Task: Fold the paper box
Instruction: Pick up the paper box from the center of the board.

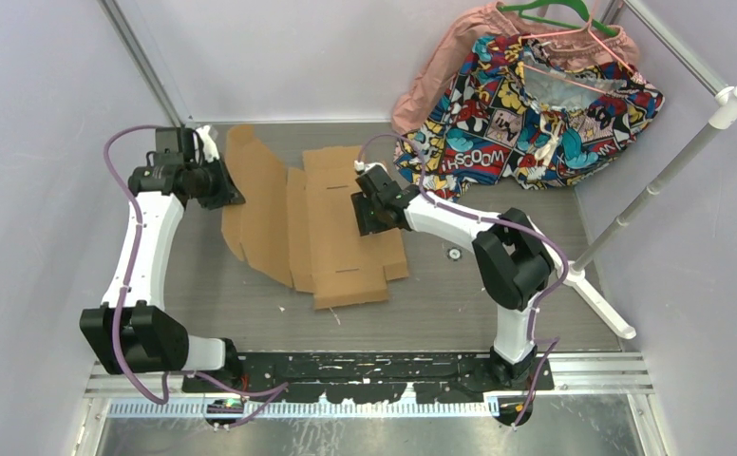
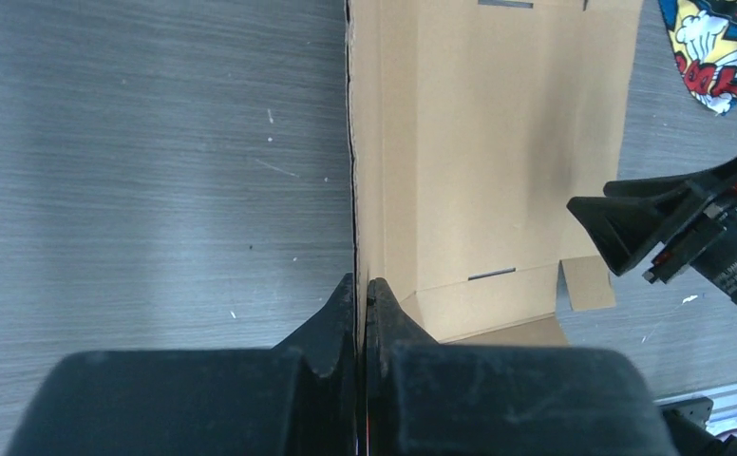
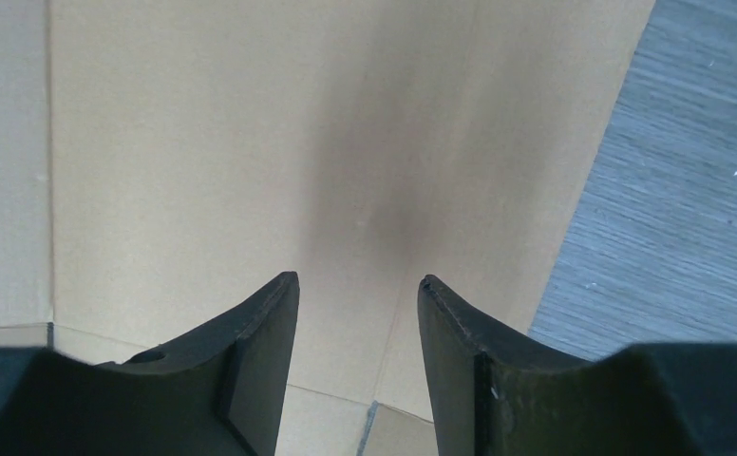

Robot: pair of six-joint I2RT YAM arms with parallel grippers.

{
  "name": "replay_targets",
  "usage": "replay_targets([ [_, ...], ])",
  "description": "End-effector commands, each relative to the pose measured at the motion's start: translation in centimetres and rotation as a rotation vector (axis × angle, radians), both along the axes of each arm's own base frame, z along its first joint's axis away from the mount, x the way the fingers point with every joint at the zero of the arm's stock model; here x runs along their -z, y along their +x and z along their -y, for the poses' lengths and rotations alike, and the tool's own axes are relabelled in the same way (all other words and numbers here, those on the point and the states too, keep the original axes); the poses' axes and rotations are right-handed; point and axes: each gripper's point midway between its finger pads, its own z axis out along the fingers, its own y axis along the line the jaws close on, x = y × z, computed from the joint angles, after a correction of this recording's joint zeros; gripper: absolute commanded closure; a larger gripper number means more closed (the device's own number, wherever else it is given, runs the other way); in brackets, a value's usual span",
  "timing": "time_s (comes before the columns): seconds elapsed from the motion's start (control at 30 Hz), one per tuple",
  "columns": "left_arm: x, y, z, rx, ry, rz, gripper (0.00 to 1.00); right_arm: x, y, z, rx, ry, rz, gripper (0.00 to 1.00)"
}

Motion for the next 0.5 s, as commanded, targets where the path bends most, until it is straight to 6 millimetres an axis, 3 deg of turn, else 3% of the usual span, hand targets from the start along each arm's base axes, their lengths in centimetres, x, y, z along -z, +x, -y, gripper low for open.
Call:
replay_targets([
  [0.0, -2.9, 1.2, 0.9, 0.079, 0.009, 0.082, 1.0, -1.5, -0.3, -1.7, -0.001, 0.135, -0.042, 0.46],
  [0.2, -3.7, 2.6, 1.2, 0.111, 0.029, 0.085, 1.0, 1.6, -3.1, -1.7, 0.004, 0.188, -0.148, 0.5],
  [0.47, -2.1, 5.0, 1.5, 0.141, 0.044, 0.046, 1.0, 5.8, -8.5, -2.6, -0.038, 0.144, -0.218, 0.51],
])
